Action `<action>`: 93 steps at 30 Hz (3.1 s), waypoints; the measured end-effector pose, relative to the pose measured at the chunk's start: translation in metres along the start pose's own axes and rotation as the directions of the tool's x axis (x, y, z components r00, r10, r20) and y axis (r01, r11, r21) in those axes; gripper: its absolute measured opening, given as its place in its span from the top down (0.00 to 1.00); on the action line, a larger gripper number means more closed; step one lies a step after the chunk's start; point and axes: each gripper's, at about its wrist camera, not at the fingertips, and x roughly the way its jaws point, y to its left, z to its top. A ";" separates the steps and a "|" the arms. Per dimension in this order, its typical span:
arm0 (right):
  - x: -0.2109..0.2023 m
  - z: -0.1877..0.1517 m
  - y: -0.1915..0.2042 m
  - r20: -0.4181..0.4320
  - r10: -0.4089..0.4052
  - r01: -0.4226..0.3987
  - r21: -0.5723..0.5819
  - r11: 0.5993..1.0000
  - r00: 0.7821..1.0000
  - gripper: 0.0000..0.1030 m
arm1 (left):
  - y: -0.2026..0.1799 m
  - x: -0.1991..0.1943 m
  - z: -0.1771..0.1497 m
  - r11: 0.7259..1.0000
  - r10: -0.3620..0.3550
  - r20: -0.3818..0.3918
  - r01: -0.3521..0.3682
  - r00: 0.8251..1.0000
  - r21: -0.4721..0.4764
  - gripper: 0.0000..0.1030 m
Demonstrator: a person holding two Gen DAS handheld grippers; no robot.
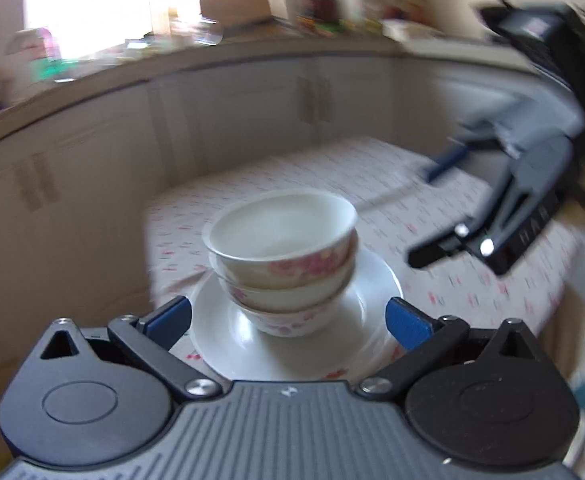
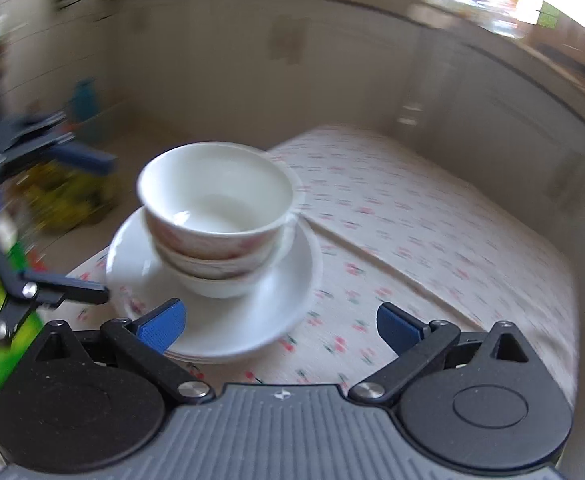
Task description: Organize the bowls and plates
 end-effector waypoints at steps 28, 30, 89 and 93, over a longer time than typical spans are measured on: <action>-0.089 -0.053 0.021 0.112 -0.330 0.264 0.391 0.882 0.937 0.00 | -0.063 -0.053 0.024 0.927 0.255 -0.018 -0.250 0.967 -0.281 0.01; -0.090 -0.054 0.020 0.115 -0.331 0.264 0.392 0.881 0.936 0.00 | -0.063 -0.053 0.025 0.927 0.253 -0.016 -0.247 0.967 -0.281 0.01; -0.105 -0.058 0.027 0.153 -0.398 0.313 0.397 0.863 0.904 0.00 | -0.069 -0.062 0.025 0.931 0.251 0.023 -0.235 0.968 -0.279 0.01; -0.106 -0.059 0.027 0.154 -0.400 0.314 0.397 0.863 0.903 0.00 | -0.069 -0.062 0.026 0.931 0.250 0.023 -0.234 0.968 -0.279 0.01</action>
